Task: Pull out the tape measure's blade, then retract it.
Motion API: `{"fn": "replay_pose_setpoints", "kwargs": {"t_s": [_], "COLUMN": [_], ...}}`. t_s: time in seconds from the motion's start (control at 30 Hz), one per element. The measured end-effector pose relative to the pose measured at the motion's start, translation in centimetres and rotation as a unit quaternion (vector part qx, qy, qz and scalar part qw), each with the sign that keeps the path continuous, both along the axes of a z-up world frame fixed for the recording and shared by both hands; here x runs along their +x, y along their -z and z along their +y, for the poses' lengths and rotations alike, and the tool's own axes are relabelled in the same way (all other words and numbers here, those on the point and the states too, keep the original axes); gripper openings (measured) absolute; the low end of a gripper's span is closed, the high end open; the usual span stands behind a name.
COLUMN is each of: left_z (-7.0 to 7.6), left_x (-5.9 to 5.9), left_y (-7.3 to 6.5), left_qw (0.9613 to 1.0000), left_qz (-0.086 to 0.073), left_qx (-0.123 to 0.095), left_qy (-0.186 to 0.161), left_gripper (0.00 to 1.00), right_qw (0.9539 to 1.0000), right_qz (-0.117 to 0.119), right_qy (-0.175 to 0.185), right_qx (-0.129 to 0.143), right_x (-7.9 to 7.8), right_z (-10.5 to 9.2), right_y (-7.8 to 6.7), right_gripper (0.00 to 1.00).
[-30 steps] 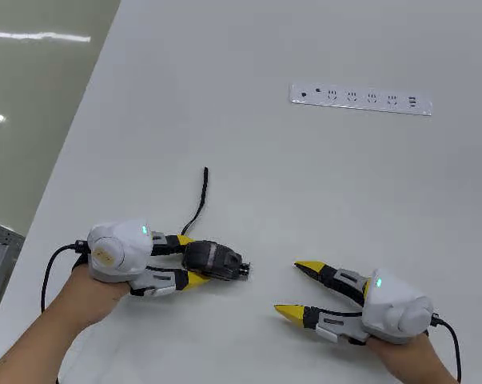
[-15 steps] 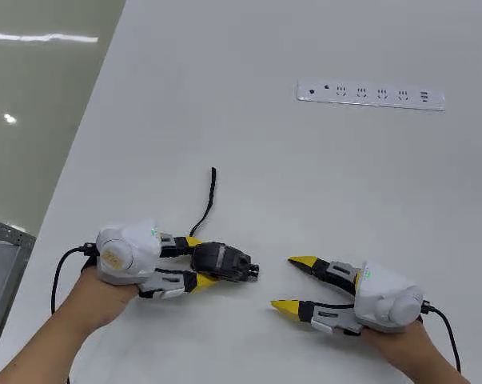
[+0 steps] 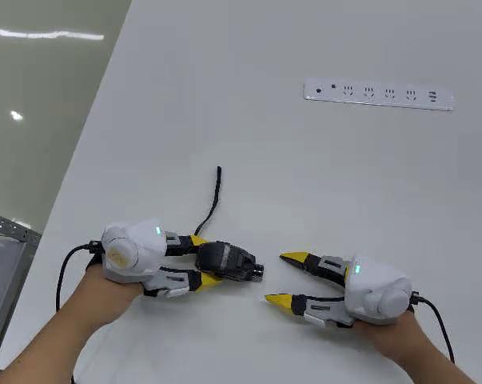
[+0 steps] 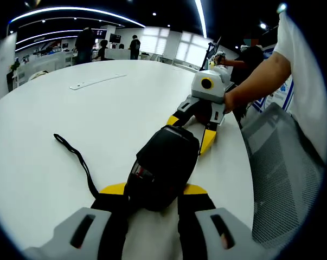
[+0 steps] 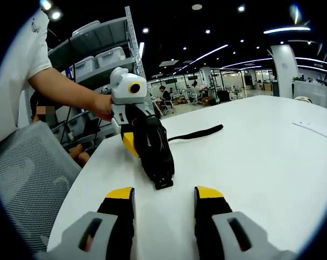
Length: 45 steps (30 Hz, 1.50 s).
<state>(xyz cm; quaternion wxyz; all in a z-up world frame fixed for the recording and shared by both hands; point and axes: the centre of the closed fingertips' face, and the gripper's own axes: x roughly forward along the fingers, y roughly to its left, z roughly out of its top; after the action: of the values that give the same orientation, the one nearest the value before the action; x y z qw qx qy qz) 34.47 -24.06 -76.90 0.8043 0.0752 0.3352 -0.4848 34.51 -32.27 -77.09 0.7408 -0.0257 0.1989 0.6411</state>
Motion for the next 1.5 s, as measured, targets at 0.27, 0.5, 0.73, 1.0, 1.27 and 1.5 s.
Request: {"fn": "replay_pose_setpoints", "kwargs": {"t_s": [0.27,0.5,0.73,1.0,1.27,1.5], "left_z": [0.0,0.1,0.0,0.0,0.2,0.2], "left_x": [0.0,0.1,0.0,0.1,0.1,0.1], "left_y": [0.1,0.1,0.1,0.2,0.3,0.3], "left_qw": [1.0000,1.0000,1.0000,1.0000,1.0000,1.0000], "left_qz": [0.001,0.000,-0.001,-0.002,-0.005,-0.005], "left_qx": [0.000,0.000,0.000,0.001,0.007,0.005], "left_qy": [0.001,-0.003,-0.001,0.001,0.004,0.003], "left_gripper": [0.32,0.32,0.32,0.32,0.30,0.30], "right_qw": [0.9999,0.9998,0.9997,0.9993,0.9989,0.9986], "right_qz": [-0.005,-0.008,-0.012,-0.015,-0.016,-0.019], "right_qy": [-0.013,-0.019,-0.023,-0.033,-0.043,-0.048], "right_qx": [-0.001,-0.002,-0.005,-0.009,-0.011,-0.011], "right_x": [-0.3,-0.2,0.0,0.0,-0.1,-0.1], "right_z": [0.8,1.2,1.9,2.2,2.6,2.7], "right_y": [0.1,0.1,0.3,0.6,0.6,0.6], "right_gripper": [0.42,0.39,0.35,0.27,0.21,0.19]}}
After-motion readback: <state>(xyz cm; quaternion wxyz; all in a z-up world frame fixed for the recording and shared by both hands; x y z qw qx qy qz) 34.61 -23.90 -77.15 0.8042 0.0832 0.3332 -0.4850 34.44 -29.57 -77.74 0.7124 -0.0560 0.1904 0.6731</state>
